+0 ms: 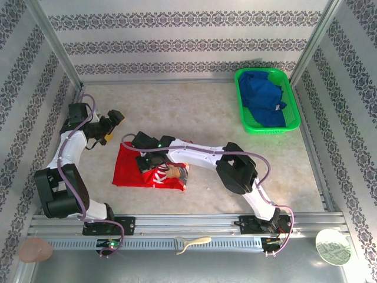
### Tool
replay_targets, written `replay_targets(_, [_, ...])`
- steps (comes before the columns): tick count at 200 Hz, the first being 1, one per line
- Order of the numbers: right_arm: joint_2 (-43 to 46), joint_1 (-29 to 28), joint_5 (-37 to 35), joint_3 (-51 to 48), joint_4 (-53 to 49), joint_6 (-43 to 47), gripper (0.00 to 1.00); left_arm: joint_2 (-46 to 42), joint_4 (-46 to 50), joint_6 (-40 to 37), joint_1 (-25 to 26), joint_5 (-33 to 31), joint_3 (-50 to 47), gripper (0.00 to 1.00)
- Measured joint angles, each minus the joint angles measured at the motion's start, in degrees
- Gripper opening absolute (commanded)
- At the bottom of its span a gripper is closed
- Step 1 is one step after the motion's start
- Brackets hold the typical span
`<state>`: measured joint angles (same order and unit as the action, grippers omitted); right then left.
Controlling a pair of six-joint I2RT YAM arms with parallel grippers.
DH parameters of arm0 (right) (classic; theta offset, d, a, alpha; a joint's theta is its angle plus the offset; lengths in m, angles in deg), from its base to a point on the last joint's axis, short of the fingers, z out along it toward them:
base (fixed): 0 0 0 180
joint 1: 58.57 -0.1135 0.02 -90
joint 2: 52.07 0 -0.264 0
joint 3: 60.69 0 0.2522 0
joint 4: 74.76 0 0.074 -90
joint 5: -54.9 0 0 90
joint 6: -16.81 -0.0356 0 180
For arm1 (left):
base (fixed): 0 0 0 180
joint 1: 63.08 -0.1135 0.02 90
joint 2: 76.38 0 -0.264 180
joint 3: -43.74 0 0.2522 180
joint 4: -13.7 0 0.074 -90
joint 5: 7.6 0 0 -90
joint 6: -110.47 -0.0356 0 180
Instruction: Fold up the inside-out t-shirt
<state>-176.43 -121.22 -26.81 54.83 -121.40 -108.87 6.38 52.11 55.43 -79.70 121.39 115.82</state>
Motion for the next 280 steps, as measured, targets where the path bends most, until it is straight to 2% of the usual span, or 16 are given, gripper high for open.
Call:
replay_targets(4, [0.0,-0.3,0.2,0.3,0.0,-0.2,0.08,0.0,0.0,0.0,0.0,0.0,0.1,1.0])
replay_targets(18, [-0.5,-2.0,1.5,2.7,0.2,-1.4,0.43,0.0,0.0,0.0,0.0,0.0,0.4,1.0])
replay_targets(30, [-1.7,-3.7,3.3,5.5,0.9,-2.4,0.53,0.1,0.2,0.0,0.0,0.0,1.0,1.0])
replay_targets(54, [-1.7,-6.3,5.9,5.6,3.6,-3.5,0.58,0.2,0.2,-0.1,0.0,0.0,2.3,1.0])
replay_targets(78, [6.8,-6.0,6.5,-7.1,6.1,-3.5,0.6,0.2,0.3,0.0,0.0,0.2,2.4,1.0])
replay_targets(97, [18.3,-0.5,5.9,-19.1,6.1,-3.4,0.64,-0.6,0.3,0.0,0.0,0.9,2.2,1.0])
replay_targets(123, [30.2,13.0,4.2,-28.3,7.5,-2.9,0.67,-6.0,0.3,1.4,1.1,1.9,-0.7,1.0])
replay_targets(142, [31.6,20.5,3.0,-31.2,8.6,-2.1,0.67,-13.1,-0.5,4.3,5.9,2.0,-5.1,1.0])
replay_targets(170, [25.6,24.2,4.1,-32.1,9.7,-1.4,0.68,-23.5,-2.8,10.5,18.1,0.1,-14.2,1.0])
replay_targets(195, [18.5,24.7,6.5,-31.9,11.5,-1.7,0.67,-29.8,-4.2,16.5,26.9,-3.5,-22.6,1.0])
replay_targets(209, [15.0,24.7,7.7,-31.1,12.3,-2.1,0.58,-31.9,-4.6,19.5,30.8,-6.0,-26.4,1.0])
replay_targets(226, [12.1,24.7,8.3,-30.3,13.8,-3.7,0.21,-32.4,-5.6,22.0,33.4,-8.6,-29.9,1.0])
replay_targets(238, [11.6,25.1,8.6,-30.6,15.2,-5.0,0.0,-31.4,-6.8,23.0,33.8,-10.7,-31.8,1.0])
replay_targets(260, [13.6,25.8,8.7,-34.9,20.0,-8.0,0.0,-25.9,-8.9,23.4,33.8,-14.7,-32.8,1.0])
replay_targets(280, [19.4,25.8,6.5,-42.9,23.0,-10.7,0.0,-16.2,-12.0,22.3,33.7,-16.9,-30.8,1.0])
